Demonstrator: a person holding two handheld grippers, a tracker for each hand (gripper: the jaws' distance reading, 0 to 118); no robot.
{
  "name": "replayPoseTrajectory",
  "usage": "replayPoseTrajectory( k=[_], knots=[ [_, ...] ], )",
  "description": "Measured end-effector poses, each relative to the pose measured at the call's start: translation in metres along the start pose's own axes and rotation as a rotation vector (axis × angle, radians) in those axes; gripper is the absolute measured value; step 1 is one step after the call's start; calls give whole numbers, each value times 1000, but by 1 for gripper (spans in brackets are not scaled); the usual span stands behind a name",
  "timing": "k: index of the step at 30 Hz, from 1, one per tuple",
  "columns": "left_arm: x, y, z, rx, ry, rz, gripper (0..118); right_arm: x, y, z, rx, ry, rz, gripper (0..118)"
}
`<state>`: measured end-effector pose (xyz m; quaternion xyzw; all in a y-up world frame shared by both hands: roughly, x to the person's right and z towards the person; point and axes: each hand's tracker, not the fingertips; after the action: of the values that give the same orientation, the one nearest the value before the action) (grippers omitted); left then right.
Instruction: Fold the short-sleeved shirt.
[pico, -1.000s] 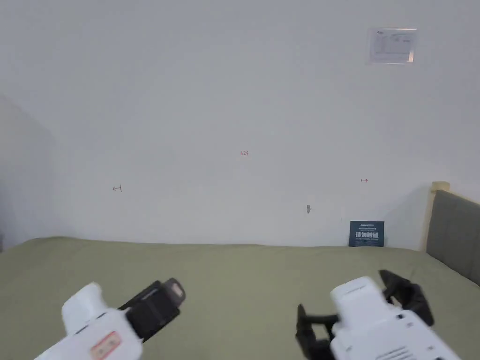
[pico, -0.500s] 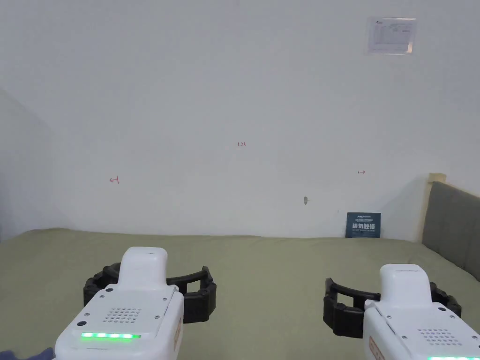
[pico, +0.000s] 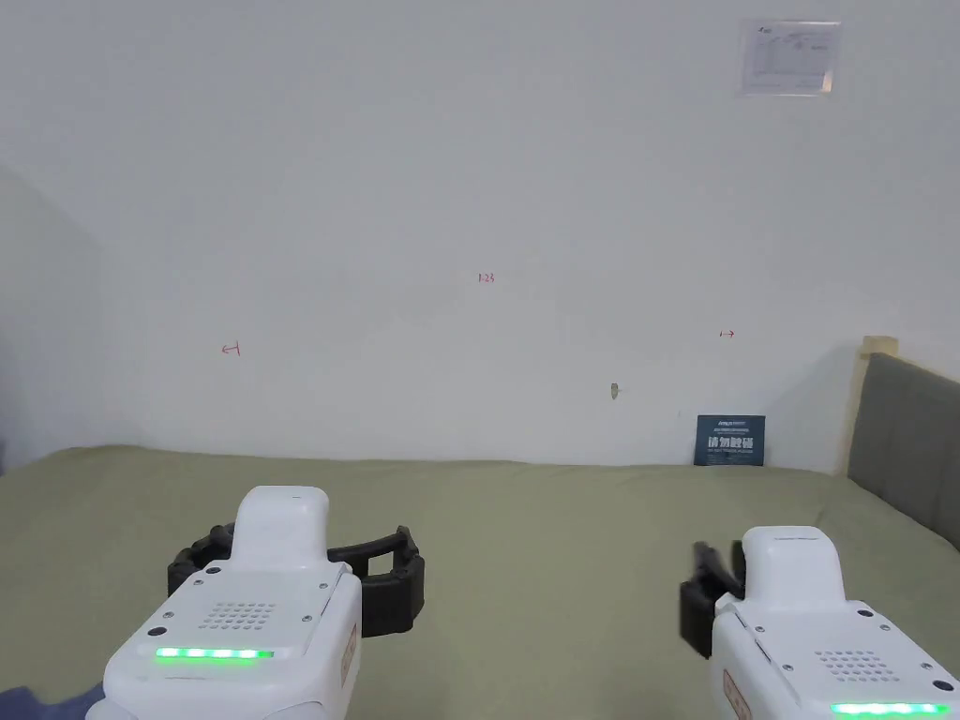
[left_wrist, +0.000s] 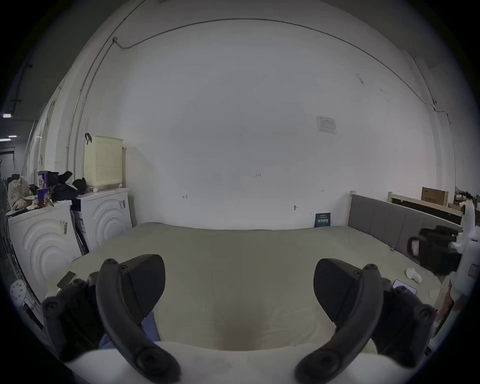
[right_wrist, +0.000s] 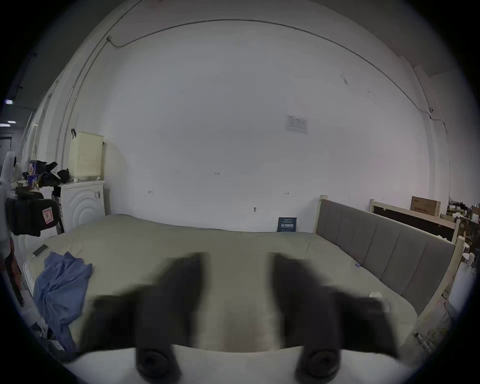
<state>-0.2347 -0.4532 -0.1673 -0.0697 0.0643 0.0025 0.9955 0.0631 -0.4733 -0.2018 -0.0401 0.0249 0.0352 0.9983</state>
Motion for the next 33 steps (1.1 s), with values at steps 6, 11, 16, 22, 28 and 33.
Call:
replayPoseTrajectory(
  k=[6,11,16,22,28,33],
  knots=[
    [5,1,5,-16,-19,-9,0,3,-1,-1,-12,-6,-37,0],
    [2,-2,6,-22,-16,16,0,2,-4,3,-24,5,-34,0],
    [-2,-2,5,-14,-19,5,0,-2,-8,3,-34,-4,-23,0],
    [-36,-8,4,-54,31,6,0,-23,-15,-7,-62,32,4,0],
    [-128,-15,35,-83,285,24,0,-102,-23,-23,-74,233,20,0],
    [-207,-23,88,-90,524,50,0,-191,-24,-26,-86,448,-1,0]
  ],
)
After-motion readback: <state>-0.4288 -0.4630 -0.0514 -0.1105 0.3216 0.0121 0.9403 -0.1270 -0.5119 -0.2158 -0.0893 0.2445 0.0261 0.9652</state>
